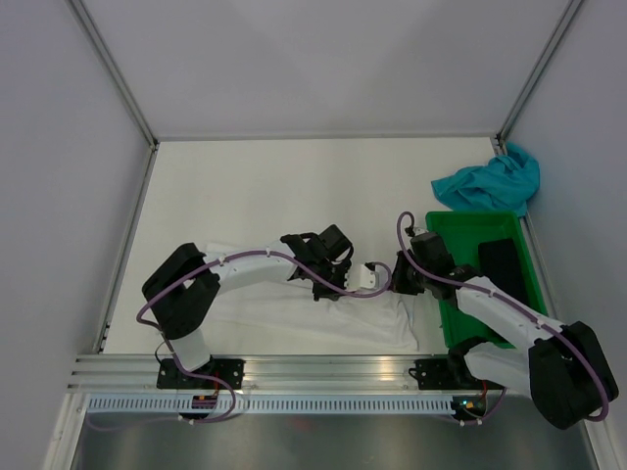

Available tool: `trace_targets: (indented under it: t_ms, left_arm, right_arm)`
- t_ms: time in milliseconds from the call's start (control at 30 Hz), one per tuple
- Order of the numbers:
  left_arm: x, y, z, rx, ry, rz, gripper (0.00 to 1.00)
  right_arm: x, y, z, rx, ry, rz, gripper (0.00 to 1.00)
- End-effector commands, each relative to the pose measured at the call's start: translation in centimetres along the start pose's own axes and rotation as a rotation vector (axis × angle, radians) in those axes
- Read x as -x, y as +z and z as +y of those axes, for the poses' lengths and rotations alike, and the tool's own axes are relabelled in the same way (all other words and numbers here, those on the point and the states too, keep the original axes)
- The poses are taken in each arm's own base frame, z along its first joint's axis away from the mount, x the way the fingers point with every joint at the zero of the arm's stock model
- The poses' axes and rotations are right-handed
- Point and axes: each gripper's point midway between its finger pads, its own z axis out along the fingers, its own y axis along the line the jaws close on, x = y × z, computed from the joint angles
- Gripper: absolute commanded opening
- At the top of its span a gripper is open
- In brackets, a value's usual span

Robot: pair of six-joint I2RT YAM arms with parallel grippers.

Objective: Roll the t-shirts
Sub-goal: Fold the tshirt

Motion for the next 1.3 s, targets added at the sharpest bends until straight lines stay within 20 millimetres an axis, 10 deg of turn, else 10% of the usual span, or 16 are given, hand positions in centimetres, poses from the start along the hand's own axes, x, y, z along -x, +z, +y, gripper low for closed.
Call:
trace_targets:
  t_ms: [0, 867, 1267]
  left_arm:
    - [0.4, -0.8, -1.0, -0.035, 0.064, -0.023, 0.02]
    - [-1.1, -1.3, -2.3, -0.089, 0.155, 0.011, 0.27]
    - [-0.7, -3.3, -2.4, -0.065, 0.2, 0.012, 0.44]
  right_arm:
    - [-1.7, -0.2, 0.6, 0.025, 0.026, 0.038, 0.03]
    - [-8.4, -3.6, 2.4, 0.139, 0.092, 0.185, 0.32]
    - [-5.6, -7.6, 5.1, 0.193, -0.009, 0.141, 0.54]
